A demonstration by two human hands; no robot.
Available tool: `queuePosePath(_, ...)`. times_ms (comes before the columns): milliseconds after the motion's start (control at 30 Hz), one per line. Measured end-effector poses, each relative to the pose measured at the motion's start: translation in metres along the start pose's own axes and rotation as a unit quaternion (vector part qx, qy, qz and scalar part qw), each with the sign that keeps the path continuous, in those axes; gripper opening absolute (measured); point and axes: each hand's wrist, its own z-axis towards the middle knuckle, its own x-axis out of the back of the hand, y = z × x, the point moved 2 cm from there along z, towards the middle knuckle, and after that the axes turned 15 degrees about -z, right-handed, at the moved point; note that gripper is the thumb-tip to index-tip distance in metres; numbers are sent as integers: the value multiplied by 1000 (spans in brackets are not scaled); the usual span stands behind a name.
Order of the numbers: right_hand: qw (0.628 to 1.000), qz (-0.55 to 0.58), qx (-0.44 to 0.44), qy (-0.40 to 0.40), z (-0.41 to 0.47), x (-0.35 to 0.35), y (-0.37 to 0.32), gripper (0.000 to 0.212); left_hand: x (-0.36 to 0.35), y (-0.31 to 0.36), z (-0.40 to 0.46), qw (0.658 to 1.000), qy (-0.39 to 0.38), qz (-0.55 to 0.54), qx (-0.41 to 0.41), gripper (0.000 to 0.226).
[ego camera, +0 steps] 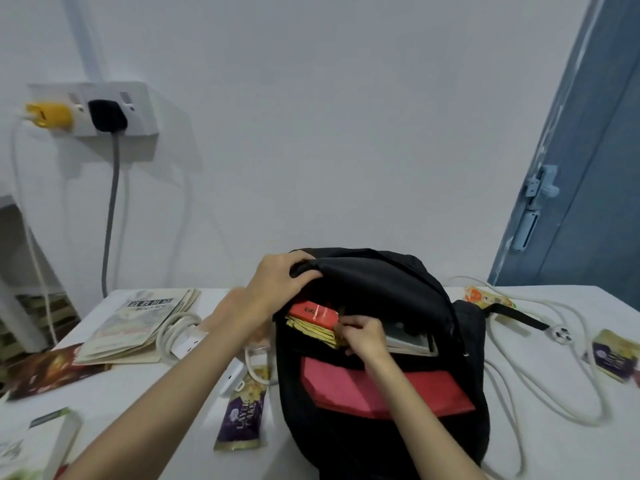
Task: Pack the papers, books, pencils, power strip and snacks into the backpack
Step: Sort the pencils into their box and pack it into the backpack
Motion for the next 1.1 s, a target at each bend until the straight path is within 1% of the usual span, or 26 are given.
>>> queuePosePath(67, 997, 63, -32, -30, -12, 24, 11, 19, 2, -6, -14, 997, -17, -24, 64, 54)
queuePosePath(133, 993, 96, -45, -44, -27, 52, 24, 17, 4, -15, -26, 988, -47, 19, 143, 87)
queuePosePath(167, 992, 105, -48, -41, -37, 64, 29, 18, 4, -18, -33, 982, -64, 36, 172, 95)
queuePosePath(200, 993, 108, -42, -22, -45, 77, 31, 20, 5, -22, -36, 978, -79, 26, 190, 96)
queuePosePath(233, 994, 100, -30, 19, -55, 87, 32, 22, 5, -23, -42, 976, -99, -5, 196, 92)
queuePosePath(300, 986, 51, 23, 156, -72, 105, 26, 23, 6, -21, -53, 970, -134, -87, 182, 76)
queuePosePath(367, 945, -13, 85, 316, -88, 115, 14, 21, 5, -23, -67, 960, -139, -178, 165, 57)
queuePosePath(400, 921, -59, 122, 367, -93, 113, 7, 25, 5, -24, -76, 954, -137, -204, 171, 45)
queuePosePath(433, 901, -118, 155, 389, -96, 107, 0, 30, 6, -25, -86, 949, -140, -219, 180, 34)
queuePosePath(467, 888, -181, 181, 382, -98, 98, -4, 34, 7, -28, -95, 944, -148, -219, 199, 28)
queuePosePath(500, 883, -244, 192, 351, -98, 82, -7, 34, 13, -29, -107, 943, -165, -209, 201, 25)
queuePosePath(567, 872, -375, 162, 269, -95, 52, -1, 31, 27, -38, -126, 953, -204, -149, 166, 15)
queuePosePath(600, 858, -446, 130, 220, -94, 40, 5, 30, 38, -44, -135, 958, -199, -133, 158, 9)
queuePosePath(633, 838, -509, 91, 176, -95, 35, 12, 29, 48, -52, -141, 962, -172, -135, 166, 8)
queuePosePath(667, 815, -557, 70, 145, -97, 21, 12, 26, 71, -61, -154, 966, -113, -142, 185, 8)
queuePosePath(700, 797, -584, 59, 143, -101, 14, 10, 22, 93, -69, -164, 968, -46, -142, 203, 8)
queuePosePath(733, 794, -580, 65, 173, -105, 7, 5, 18, 116, -74, -175, 970, 27, -123, 207, 8)
queuePosePath(800, 813, -500, 137, 266, -119, -19, -14, 12, 165, -85, -206, 959, 168, -22, 227, 11)
queuePosePath(833, 820, -443, 202, 300, -130, -37, -24, 10, 186, -90, -223, 938, 225, 42, 261, 16)
queuePosePath(867, 828, -393, 260, 304, -141, -58, -34, 8, 206, -97, -240, 906, 262, 109, 313, 25)
queuePosePath(900, 852, -339, 305, 257, -153, -82, -43, 6, 223, -108, -259, 869, 274, 161, 378, 34)
queuePosePath(933, 891, -272, 324, 166, -163, -108, -50, 6, 236, -119, -275, 834, 265, 188, 445, 43)
queuePosePath(967, 927, -210, 309, 44, -173, -141, -53, 8, 248, -132, -294, 805, 249, 188, 504, 50)
queuePosePath(1000, 947, -159, 267, -75, -182, -171, -53, 8, 254, -142, -306, 790, 224, 176, 543, 57)
queuePosePath(1033, 951, -133, 219, -175, -190, -197, -51, 7, 255, -151, -315, 785, 197, 163, 564, 61)
queuePosePath(1100, 938, -95, 151, -298, -207, -238, -47, 13, 254, -158, -322, 795, 180, 158, 558, 63)
